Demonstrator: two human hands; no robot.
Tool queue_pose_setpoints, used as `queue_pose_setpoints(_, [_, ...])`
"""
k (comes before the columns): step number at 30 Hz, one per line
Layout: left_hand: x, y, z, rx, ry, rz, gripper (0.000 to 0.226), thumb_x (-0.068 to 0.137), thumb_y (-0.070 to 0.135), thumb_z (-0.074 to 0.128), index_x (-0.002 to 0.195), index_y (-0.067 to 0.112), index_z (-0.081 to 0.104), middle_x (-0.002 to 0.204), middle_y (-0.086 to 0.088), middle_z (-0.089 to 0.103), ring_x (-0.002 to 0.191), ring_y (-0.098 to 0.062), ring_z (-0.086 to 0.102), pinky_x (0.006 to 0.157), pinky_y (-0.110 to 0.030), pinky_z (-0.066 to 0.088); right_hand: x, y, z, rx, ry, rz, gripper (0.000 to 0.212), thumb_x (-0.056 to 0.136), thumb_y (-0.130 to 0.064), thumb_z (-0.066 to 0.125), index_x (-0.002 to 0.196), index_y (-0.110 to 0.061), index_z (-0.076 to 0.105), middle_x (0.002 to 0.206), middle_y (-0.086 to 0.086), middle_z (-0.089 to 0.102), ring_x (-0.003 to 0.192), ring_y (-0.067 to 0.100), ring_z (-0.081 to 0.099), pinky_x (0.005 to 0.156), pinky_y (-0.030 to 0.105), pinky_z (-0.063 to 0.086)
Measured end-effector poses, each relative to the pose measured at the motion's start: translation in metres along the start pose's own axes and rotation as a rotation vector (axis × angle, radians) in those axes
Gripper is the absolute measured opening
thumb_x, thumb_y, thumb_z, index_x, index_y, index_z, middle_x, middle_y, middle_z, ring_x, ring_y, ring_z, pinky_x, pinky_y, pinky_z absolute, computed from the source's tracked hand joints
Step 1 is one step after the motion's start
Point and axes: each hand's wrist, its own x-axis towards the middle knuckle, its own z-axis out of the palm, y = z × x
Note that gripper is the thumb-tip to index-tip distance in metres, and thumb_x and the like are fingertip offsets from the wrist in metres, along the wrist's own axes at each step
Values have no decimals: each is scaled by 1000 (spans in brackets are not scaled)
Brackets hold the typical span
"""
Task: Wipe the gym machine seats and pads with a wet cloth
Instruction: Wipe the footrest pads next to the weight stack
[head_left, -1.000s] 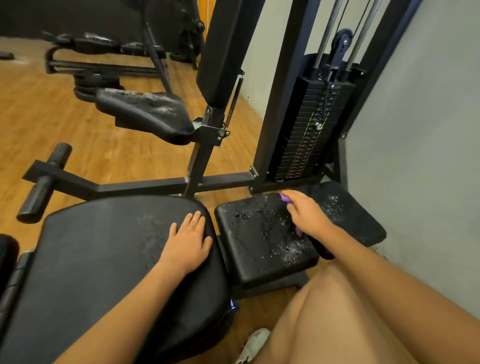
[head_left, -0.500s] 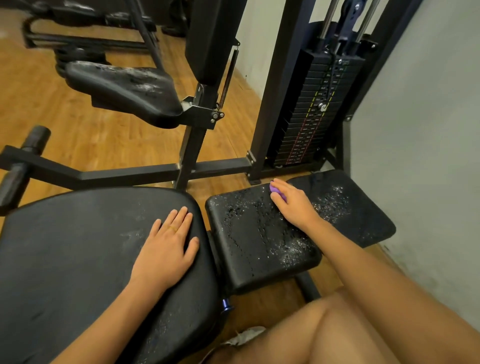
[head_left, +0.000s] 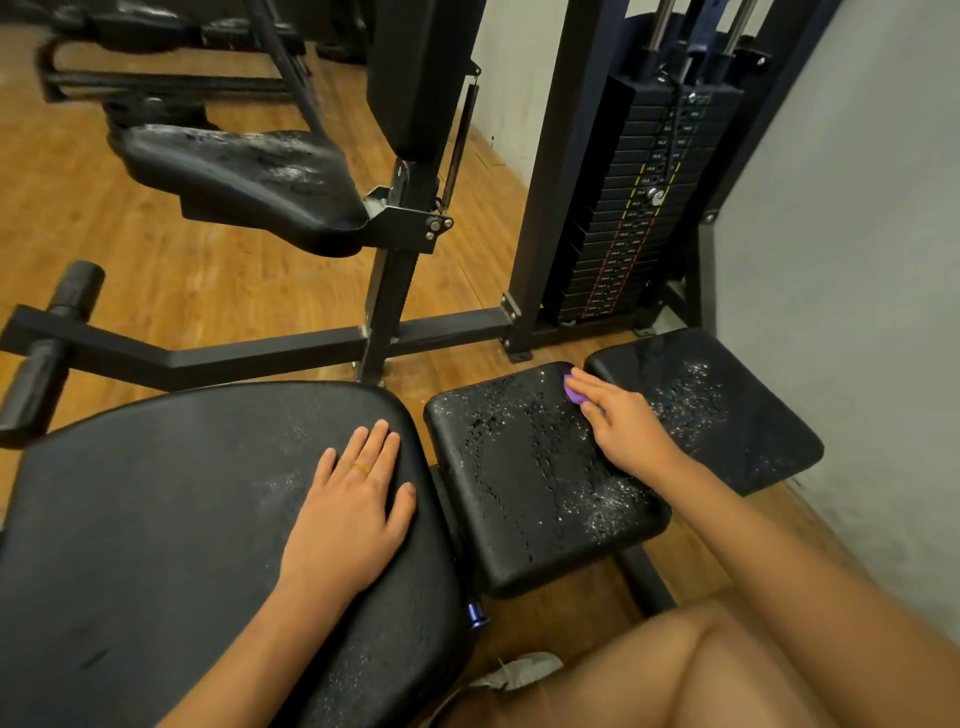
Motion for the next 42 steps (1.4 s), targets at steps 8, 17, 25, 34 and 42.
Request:
queue_pose_setpoints(8, [2, -3, -2, 12, 8, -5, 77, 91, 57, 7, 159, 21, 16, 166, 5, 6, 150, -10, -3, 123, -36, -1, 44, -10, -2, -45, -23, 31, 42, 102, -13, 47, 143, -15, 49, 150, 0, 45, 141, 17, 39, 120, 40, 26])
queue_pose_setpoints(17, [2, 1, -2, 3, 7, 8, 73, 94, 54, 13, 158, 19, 20, 166, 2, 10, 153, -15, 4, 123, -40, 4, -99, -12, -22, -103, -38, 19, 44, 99, -9, 53, 142, -19, 52, 149, -14, 41, 137, 1, 37, 107, 0, 17])
queue_pose_setpoints(25, [-4, -6, 1, -1, -5, 1, 72, 95, 53, 17, 158, 18, 22, 166, 1, 12, 153, -16, 6, 123, -41, 5, -49, -17, -9, -150, -77, 24, 43, 102, -13, 49, 145, -13, 48, 153, -3, 39, 140, 12, 37, 115, 19, 20])
queue_pose_setpoints(34, [-3, -4, -2, 1, -2, 3, 76, 93, 56, 13, 157, 18, 23, 165, 1, 14, 153, -16, 7, 124, -42, 7, 43, -24, 0, -157, -113, 54, 42, 104, -18, 43, 146, -18, 46, 155, -2, 39, 143, 21, 35, 118, 40, 27])
queue_pose_setpoints(42, [-1, -4, -4, 33, 1, -5, 75, 93, 55, 12, 157, 17, 23, 165, 0, 13, 153, -17, 8, 124, -42, 8, -82, -25, -23, -126, -92, 53, 43, 102, -13, 48, 145, -22, 48, 153, -12, 38, 140, 7, 36, 115, 23, 24])
